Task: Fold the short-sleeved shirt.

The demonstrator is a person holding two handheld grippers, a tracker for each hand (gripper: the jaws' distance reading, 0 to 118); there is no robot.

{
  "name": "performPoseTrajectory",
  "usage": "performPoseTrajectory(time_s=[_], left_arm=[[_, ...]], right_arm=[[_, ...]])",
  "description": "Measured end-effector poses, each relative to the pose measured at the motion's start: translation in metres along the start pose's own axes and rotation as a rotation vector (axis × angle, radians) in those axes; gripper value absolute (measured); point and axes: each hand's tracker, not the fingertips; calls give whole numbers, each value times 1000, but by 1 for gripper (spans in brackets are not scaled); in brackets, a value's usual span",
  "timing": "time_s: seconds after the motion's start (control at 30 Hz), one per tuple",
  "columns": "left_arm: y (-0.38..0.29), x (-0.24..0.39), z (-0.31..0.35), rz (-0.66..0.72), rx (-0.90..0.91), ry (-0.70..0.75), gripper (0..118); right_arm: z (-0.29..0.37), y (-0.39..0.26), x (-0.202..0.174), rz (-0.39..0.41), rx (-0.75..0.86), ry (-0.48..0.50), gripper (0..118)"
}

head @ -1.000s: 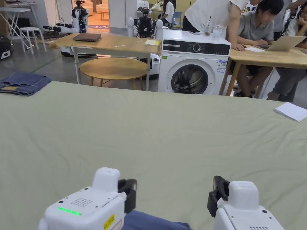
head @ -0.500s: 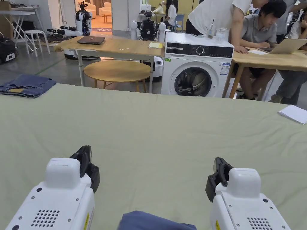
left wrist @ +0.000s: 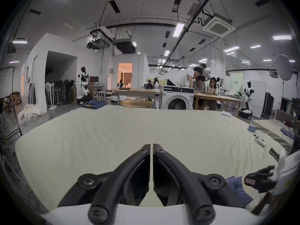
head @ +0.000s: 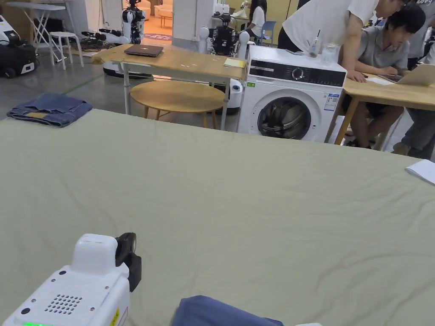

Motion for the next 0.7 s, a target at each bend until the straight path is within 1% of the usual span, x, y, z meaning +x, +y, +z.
performPoseTrajectory(time_s=[0.07, 0.1, 0.13, 0.2, 0.23, 0.33, 0.37, 0.43, 0.47, 0.5, 0.53, 0.57, 0.63, 0.67, 0.7], left_arm=[[-7, -3, 2, 10, -33, -9, 0], [-10, -5, 3, 18, -43, -15, 0], [-14, -7, 4, 27, -71, -29, 0], [-23, -12, 6, 55, -126, -56, 0], [-28, -15, 7, 71, -164, -68, 0], [-40, -25, 4, 145, -257, -138, 0], [-44, -29, 2, 177, -282, -170, 0], [-49, -36, -5, 235, -356, -245, 0], [-51, -40, -9, 276, -393, -292, 3], [-53, -43, -15, 314, -442, -351, 9], [-55, -46, -21, 335, -498, -379, 18], [-56, -47, -29, 363, -563, -438, 29], [-61, -51, -42, 407, -661, -525, 41], [-64, -53, -50, 448, -711, -573, 47], [-67, -55, -57, 493, -738, -614, 50]], right_arm=[[-18, -3, 0, 5, -23, -31, 0], [-24, -4, 2, 5, -31, -75, 0], [-32, -4, 4, -8, -43, -83, 0], [-41, -3, 8, -75, -64, -65, 0], [-44, -2, 8, -77, -74, -68, 0], [-49, 0, 2, -36, -65, -102, 0], [-50, 1, 1, -37, -77, -105, 0], [-51, 2, 4, -62, -82, -105, 0], [-52, 2, 5, -72, -88, -102, 0], [-52, 2, 6, -76, -91, -100, 0], [-51, 2, 6, -75, -91, -97, 0], [-51, 2, 6, -73, -93, -95, 0], [-50, 2, 7, -72, -97, -91, 0], [-50, 2, 7, -74, -97, -89, 0], [-50, 2, 8, -77, -99, -87, 0]])
